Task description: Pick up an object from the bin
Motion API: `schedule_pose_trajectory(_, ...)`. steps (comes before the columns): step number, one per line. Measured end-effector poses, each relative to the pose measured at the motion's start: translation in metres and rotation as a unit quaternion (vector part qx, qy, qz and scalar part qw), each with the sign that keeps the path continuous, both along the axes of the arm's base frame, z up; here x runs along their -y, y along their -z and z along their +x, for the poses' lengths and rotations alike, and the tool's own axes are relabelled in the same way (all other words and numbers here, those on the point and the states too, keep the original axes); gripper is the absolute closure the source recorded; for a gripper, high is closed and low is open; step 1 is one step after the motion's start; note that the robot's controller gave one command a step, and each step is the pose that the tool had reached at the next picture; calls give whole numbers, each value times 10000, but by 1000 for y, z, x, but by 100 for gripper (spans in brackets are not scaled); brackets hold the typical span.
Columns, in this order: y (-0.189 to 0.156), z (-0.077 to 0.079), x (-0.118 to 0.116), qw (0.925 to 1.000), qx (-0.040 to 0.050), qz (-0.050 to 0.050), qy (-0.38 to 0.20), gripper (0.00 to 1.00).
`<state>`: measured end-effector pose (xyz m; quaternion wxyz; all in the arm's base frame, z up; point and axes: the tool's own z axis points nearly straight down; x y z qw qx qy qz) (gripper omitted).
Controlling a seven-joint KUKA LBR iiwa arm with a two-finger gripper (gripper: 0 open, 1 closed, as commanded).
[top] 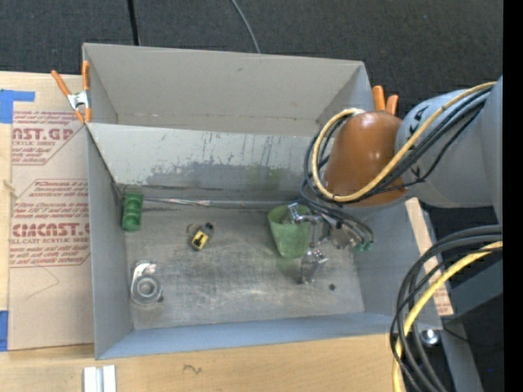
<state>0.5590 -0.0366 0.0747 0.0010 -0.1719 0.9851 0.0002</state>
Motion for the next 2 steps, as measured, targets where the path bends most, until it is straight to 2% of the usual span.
schedule_pose_trajectory(1, -4, 4, -1, 10000, 78, 7, 8, 100)
schedule_pose_trajectory(2, -155, -5, 3, 9972, 43, -9, -745, 100)
